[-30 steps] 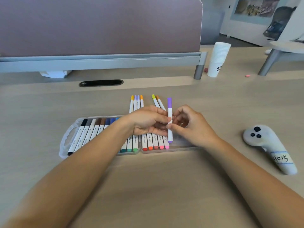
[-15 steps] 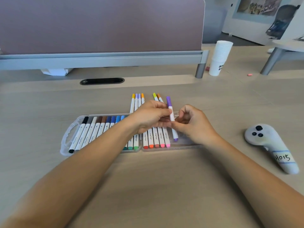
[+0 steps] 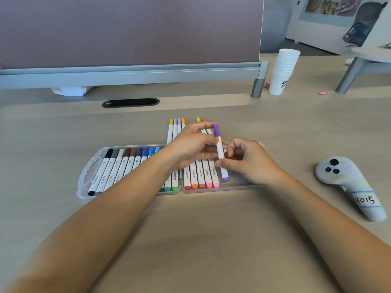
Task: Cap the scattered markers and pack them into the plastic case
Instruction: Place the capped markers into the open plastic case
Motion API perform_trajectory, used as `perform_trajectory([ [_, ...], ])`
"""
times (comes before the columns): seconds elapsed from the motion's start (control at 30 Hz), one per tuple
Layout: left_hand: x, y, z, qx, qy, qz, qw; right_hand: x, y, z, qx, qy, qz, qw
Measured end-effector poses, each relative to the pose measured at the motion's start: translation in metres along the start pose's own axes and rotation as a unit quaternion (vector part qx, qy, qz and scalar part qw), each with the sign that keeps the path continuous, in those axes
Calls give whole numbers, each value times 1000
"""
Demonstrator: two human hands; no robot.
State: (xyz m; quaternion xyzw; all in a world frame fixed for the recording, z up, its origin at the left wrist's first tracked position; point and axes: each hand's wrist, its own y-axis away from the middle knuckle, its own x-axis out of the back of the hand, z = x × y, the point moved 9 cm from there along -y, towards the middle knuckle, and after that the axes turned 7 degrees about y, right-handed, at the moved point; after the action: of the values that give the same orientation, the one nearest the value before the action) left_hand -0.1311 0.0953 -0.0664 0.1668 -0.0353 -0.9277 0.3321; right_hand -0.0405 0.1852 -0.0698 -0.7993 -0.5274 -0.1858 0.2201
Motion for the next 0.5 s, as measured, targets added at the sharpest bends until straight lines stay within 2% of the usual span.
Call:
perform_trajectory([
  [0.1, 0, 1, -1, 10, 55, -6, 998, 2, -2, 5, -28, -12, 12, 999],
  [0.23, 4, -1, -2, -4, -7, 10, 1000, 0, 0, 3, -7, 54, -5, 998],
  [0.33, 12, -4, -5, -9, -58, 38, 998, -3, 0, -2, 16, 54, -39, 998],
  [0.43, 15, -7, 0, -53, -223, 58, 972, -5, 1, -2, 26, 62, -61, 996],
  [0.5, 11, -4, 9, -97, -377, 69, 919, -6, 1, -2, 31, 78, -66, 994],
])
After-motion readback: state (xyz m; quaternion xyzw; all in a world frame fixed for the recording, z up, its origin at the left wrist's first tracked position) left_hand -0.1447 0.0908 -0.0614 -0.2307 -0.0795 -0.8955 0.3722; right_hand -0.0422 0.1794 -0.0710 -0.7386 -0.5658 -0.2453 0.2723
